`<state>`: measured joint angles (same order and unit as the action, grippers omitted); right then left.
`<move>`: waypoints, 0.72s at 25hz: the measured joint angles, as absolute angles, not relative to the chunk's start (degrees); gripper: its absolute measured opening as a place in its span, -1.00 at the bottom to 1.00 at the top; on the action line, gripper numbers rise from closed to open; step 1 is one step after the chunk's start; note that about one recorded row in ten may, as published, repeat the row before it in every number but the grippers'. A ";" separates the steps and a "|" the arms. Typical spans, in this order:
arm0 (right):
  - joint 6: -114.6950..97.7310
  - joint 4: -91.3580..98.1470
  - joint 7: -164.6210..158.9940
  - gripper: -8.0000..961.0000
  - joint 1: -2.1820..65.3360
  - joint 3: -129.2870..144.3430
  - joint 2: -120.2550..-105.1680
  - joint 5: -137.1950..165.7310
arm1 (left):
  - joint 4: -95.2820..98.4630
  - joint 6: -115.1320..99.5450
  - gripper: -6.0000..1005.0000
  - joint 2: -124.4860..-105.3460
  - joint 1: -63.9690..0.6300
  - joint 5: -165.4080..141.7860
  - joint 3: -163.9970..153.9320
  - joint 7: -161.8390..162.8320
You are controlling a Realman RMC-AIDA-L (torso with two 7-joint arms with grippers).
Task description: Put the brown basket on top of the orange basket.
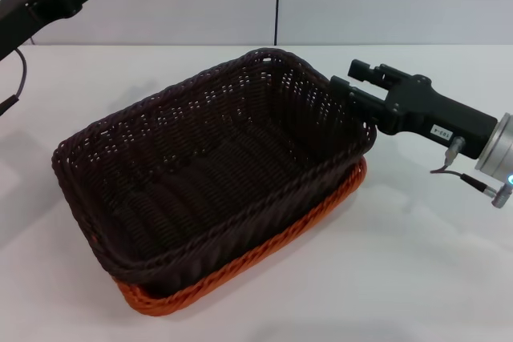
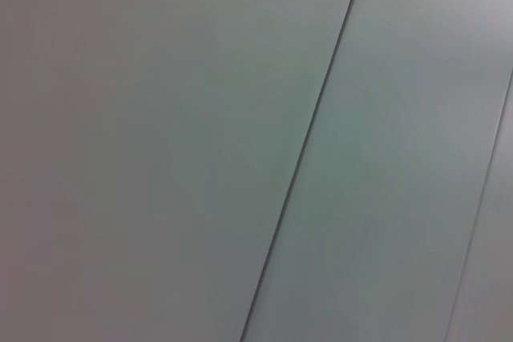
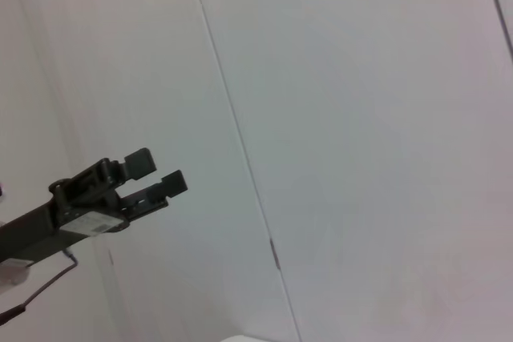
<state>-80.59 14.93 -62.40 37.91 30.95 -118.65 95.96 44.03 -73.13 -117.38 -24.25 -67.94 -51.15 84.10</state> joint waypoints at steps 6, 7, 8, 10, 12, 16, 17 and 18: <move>-81.00 17.15 -62.08 0.28 36.77 30.60 -118.65 92.64 | 44.03 -73.05 0.64 -117.62 -24.15 -67.74 -50.47 83.50; -81.40 19.26 -62.04 0.33 35.59 30.58 -118.59 89.69 | 44.02 -73.20 0.64 -117.74 -23.98 -67.63 -49.73 83.34; -81.53 20.15 -61.99 0.39 35.02 30.58 -118.54 88.46 | 43.99 -73.38 0.64 -117.80 -23.84 -67.61 -49.25 83.32; -81.64 22.31 -61.58 0.40 33.49 30.33 -118.42 84.57 | 43.96 -73.60 0.64 -117.88 -23.53 -67.46 -48.68 83.15; -81.40 24.04 -60.17 0.40 31.92 29.14 -118.26 80.85 | 43.93 -73.78 0.64 -117.91 -23.28 -66.95 -48.55 82.79; -81.06 24.27 -53.91 0.42 30.72 23.76 -117.82 77.68 | 41.26 -76.61 0.64 -118.08 -21.67 -60.43 -48.42 77.77; -80.95 23.08 -48.68 0.42 30.51 17.86 -117.63 77.06 | 39.69 -78.30 0.64 -118.08 -21.00 -57.38 -48.42 74.91; -80.95 23.08 -48.68 0.42 30.51 17.86 -117.63 77.06 | 39.69 -78.30 0.64 -118.08 -21.00 -57.38 -48.42 74.91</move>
